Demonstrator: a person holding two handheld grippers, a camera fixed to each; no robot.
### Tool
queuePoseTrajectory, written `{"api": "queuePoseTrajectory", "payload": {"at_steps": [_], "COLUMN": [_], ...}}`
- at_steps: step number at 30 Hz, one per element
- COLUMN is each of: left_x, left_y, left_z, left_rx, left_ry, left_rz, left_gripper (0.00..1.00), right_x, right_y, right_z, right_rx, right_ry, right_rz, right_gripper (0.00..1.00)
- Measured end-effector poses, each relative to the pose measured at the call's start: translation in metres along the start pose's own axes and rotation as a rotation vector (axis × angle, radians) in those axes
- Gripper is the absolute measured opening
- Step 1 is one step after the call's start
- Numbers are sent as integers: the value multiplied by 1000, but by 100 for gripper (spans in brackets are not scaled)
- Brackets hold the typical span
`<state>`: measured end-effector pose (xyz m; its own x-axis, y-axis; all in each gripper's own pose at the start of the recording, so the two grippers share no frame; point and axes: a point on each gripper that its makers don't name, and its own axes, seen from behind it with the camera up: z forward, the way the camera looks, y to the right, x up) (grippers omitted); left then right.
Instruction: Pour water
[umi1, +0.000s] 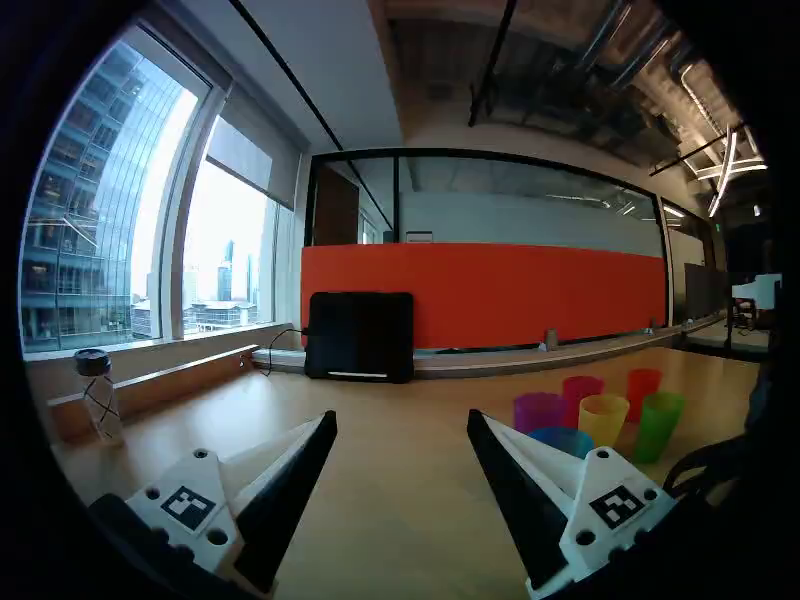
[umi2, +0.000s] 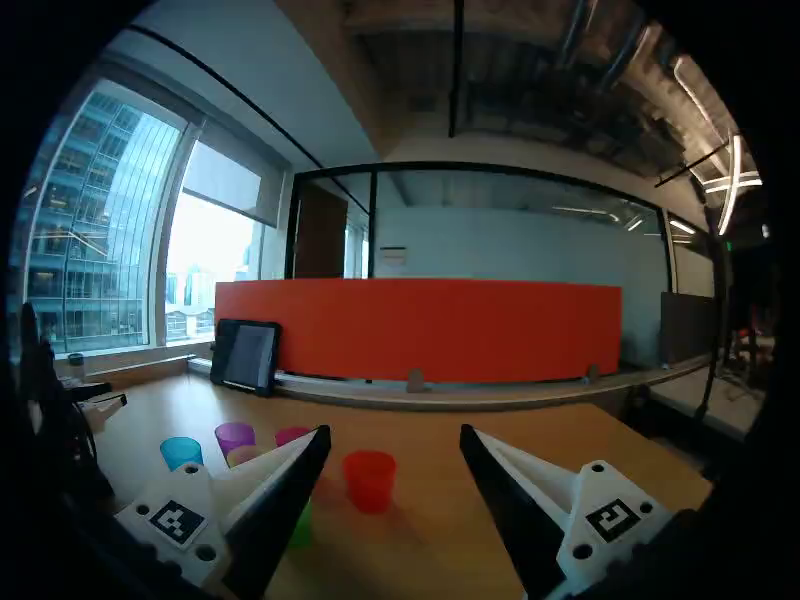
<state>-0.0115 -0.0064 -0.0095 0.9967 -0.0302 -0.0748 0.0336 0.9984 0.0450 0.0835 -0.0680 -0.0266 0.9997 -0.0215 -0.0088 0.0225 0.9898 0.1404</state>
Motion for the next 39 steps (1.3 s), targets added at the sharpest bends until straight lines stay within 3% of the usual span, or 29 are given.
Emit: {"api": "queuePoseTrajectory", "payload": {"at_steps": [14, 26, 39], "left_x": [-7, -7, -7], "left_y": [1, 3, 2], "left_z": [4, 5, 5], "left_rx": [-5, -8, -8], "left_ry": [-28, -28, -28], "left_rz": [4, 7, 7], "left_gripper": [97, 97, 97], "right_x": [5, 5, -17], "right_y": [12, 22, 46], "right_z": [-4, 2, 13], "right_rx": [-16, -32, -120], "right_ry": [18, 41, 66], "right_rz": [4, -30, 2], "right_gripper": [100, 100, 100]}}
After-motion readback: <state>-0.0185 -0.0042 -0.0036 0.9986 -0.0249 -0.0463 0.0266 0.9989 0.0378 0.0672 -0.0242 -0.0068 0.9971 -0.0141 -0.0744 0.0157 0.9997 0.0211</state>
